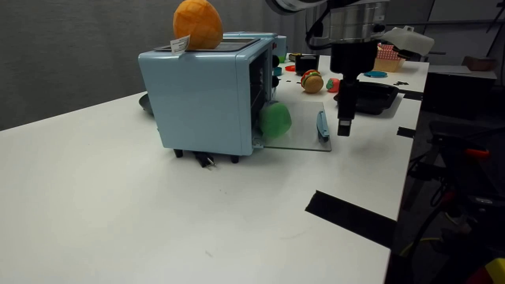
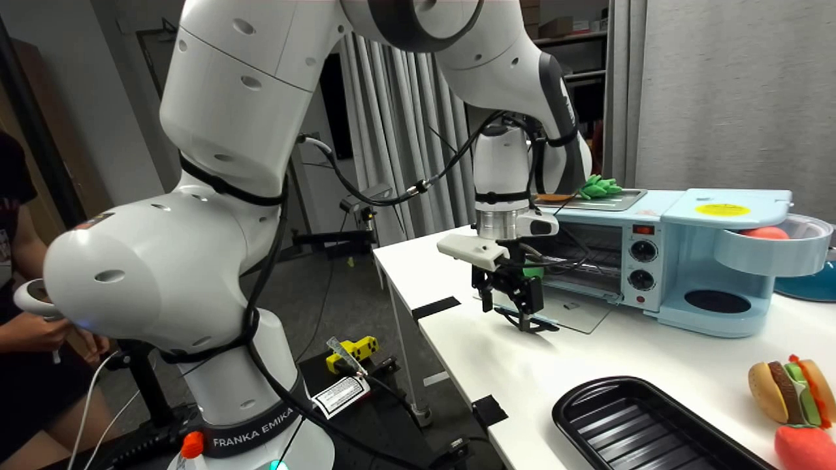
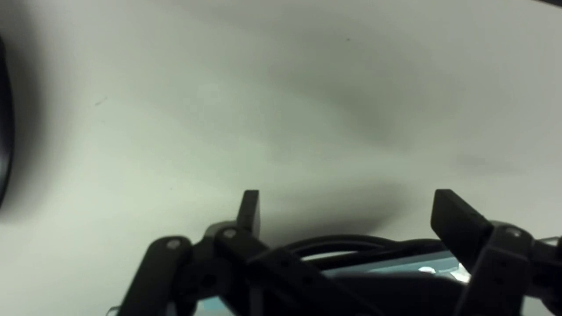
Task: Remove the toy burger from the breakfast station oven, close the breakfast station oven door
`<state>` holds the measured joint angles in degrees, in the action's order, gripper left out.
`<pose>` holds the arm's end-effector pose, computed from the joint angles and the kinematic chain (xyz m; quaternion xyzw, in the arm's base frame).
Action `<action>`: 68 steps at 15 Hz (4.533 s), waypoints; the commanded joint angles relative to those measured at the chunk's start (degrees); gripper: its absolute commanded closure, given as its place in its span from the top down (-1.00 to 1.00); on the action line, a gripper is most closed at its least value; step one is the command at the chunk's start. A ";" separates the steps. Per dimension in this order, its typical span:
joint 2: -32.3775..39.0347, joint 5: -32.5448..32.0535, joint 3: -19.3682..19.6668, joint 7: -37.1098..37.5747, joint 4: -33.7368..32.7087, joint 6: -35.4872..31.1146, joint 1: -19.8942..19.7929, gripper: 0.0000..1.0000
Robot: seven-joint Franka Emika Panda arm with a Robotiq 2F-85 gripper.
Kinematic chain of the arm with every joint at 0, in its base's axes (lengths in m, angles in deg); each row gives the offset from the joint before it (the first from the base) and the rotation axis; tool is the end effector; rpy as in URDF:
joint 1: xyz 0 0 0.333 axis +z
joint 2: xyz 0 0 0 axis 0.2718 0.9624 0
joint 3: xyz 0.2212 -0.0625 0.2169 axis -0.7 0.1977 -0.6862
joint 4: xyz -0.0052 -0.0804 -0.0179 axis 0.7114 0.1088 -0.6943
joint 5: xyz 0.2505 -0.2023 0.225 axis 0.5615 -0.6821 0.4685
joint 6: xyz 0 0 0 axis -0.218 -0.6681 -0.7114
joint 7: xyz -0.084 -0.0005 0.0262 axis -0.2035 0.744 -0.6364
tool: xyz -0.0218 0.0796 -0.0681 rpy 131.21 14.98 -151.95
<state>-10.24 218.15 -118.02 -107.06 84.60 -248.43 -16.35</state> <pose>0.4306 0.0187 0.2126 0.9987 0.0446 -0.0239 0.0020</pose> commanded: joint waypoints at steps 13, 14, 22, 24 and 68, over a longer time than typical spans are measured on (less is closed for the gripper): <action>-4.22 0.26 1.97 2.59 0.19 6.43 3.85 1.00; -4.81 0.15 1.55 2.81 0.45 6.46 3.54 1.00; -10.36 0.04 -1.17 5.12 1.11 6.61 2.46 1.00; -11.91 0.05 -1.65 5.46 0.81 6.46 2.48 1.00; -29.20 0.00 -3.96 8.08 -4.85 9.33 3.45 1.00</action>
<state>-39.43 218.15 -121.98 -98.97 79.75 -239.10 -12.90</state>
